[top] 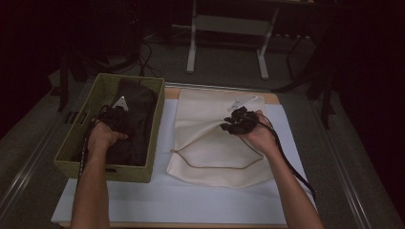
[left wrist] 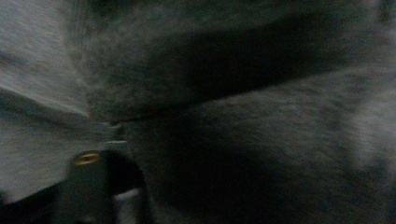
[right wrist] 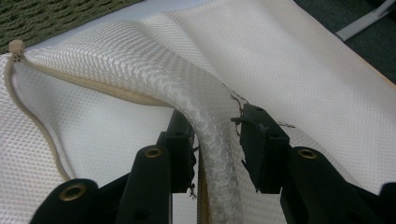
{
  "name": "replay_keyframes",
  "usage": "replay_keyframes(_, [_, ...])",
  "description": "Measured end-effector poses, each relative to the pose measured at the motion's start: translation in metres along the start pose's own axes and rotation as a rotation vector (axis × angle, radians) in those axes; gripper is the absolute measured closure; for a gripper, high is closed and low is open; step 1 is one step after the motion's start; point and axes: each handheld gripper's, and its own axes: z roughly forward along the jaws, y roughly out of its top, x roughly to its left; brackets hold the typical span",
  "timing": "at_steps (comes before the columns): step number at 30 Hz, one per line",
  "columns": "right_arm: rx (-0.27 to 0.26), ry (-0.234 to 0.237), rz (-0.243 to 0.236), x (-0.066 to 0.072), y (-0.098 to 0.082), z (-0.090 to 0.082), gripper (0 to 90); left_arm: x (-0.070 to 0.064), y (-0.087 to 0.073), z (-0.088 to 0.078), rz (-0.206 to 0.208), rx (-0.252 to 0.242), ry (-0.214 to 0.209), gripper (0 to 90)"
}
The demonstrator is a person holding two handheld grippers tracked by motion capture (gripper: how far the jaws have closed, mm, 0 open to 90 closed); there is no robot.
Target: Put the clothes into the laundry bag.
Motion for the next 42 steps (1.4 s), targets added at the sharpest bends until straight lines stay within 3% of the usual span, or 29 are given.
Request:
replay_keyframes(3, [0.006, 0.004, -0.003, 0.0, 0.0, 0.001, 64.8, -0.003, -0.001, -0.003, 0.023, 0.001, 0.01, 47.4])
replay_keyframes(8, [0.011, 0.009, -0.003, 0.0, 0.0, 0.002, 65.4, -0.005, -0.001, -0.012, 0.03, 0.027, 0.003, 52.9])
replay_keyframes(13, [0.018, 0.028, -0.014, 0.001, 0.001, 0.003, 80.2, -0.003, -0.005, -0.027, 0.03, 0.018, -0.036, 53.3])
replay_keyframes(16, [0.02, 0.006, -0.016, 0.003, 0.002, 0.003, 85.2, -0.004, -0.006, -0.041, 0.036, 0.011, -0.034, 53.3])
replay_keyframes(24, [0.013, 0.001, -0.018, 0.002, 0.006, 0.0, 85.4, -0.006, -0.007, -0.08, 0.06, -0.006, -0.011, 52.9])
replay_keyframes(31, [0.013, 0.002, -0.013, -0.001, 0.01, -0.006, 85.3, -0.006, -0.011, -0.111, 0.091, 0.01, 0.001, 52.6])
replay_keyframes(35, [0.02, 0.0, -0.016, -0.001, 0.011, -0.008, 85.4, -0.006, -0.012, -0.125, 0.112, 0.006, -0.018, 52.5])
replay_keyframes(42, [0.022, -0.002, -0.027, -0.001, 0.013, -0.01, 85.3, -0.009, -0.013, -0.145, 0.166, 0.031, -0.01, 52.3])
